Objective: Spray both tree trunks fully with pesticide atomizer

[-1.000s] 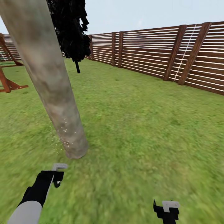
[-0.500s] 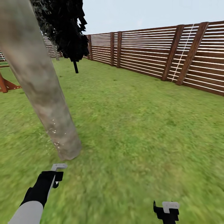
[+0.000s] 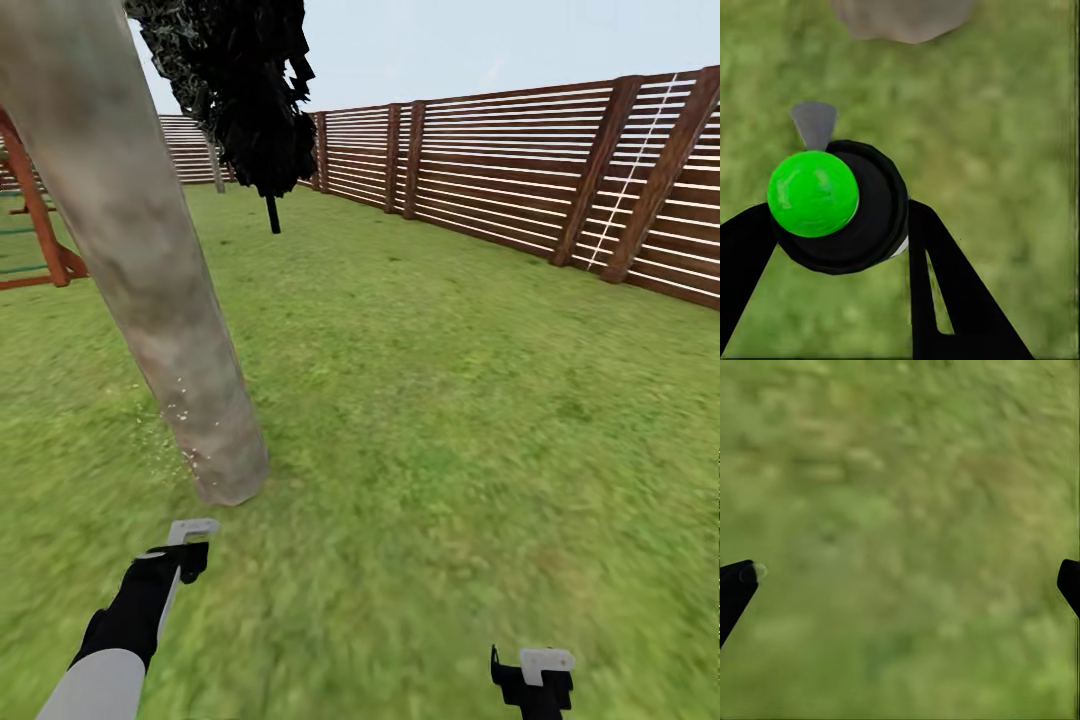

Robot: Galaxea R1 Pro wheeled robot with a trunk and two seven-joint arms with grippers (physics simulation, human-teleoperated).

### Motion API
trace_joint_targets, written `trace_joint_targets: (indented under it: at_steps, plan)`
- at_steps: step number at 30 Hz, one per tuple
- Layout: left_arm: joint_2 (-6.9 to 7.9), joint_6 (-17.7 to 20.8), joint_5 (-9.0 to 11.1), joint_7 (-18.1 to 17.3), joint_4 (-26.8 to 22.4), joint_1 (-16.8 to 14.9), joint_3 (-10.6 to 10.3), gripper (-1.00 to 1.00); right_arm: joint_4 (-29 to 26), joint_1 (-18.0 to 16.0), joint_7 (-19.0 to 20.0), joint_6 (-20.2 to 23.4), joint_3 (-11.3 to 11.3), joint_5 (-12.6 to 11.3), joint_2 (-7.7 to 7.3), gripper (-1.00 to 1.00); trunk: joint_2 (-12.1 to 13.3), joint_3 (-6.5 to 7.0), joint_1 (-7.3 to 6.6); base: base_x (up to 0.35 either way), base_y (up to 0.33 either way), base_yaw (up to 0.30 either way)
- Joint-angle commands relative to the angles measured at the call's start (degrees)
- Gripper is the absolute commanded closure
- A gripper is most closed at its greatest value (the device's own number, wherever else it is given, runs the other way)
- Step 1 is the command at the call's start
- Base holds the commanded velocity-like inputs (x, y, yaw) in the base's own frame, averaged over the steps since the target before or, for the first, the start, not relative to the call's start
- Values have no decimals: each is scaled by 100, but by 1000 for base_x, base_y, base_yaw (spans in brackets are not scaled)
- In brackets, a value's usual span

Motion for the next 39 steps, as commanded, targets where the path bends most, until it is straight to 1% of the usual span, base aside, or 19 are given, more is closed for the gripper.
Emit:
trace_joint_targets:
  at_steps: [1, 13, 16, 22, 27, 33, 36, 39]
  plan:
    - [-6, -2, -6, -2, 2, 0, -1, 100, 1, 4, 0, 0, 0, 0, -4, -100, 0, 0, 0, 0, -260, 21]
    - [-12, -9, -25, -1, -16, 0, -3, 100, -6, 8, 0, 2, 0, 0, 0, -100, 0, 0, 0, 0, -269, 1]
    - [-12, 3, -25, -1, -26, 0, 6, 100, -4, 8, 0, 0, 0, 0, 0, -100, 0, 0, 0, 38, -272, 167]
    - [-5, 7, -18, -1, -25, 0, 14, 100, -6, 7, 0, 1, 0, 0, 0, -100, 0, 0, 0, 231, -186, 275]
    - [-3, -2, -8, -1, -14, 0, 15, 100, -2, 9, 0, 0, 0, 0, 0, -100, 0, 0, 0, 317, -26, 276]
    - [-12, -4, -7, -1, -9, 0, 6, 100, -2, 6, 0, 0, 0, 0, 0, -100, 0, 0, 0, 231, -173, 42]
    - [-12, -4, -7, -1, -9, 0, 5, 100, -3, 5, 0, 1, 0, 0, 0, -100, 0, 0, 0, 40, -265, 3]
    - [-12, -4, -7, -1, -9, 0, 6, 100, -1, 7, 0, 1, 0, 0, 0, -100, 0, 0, 0, 2, -274, 230]
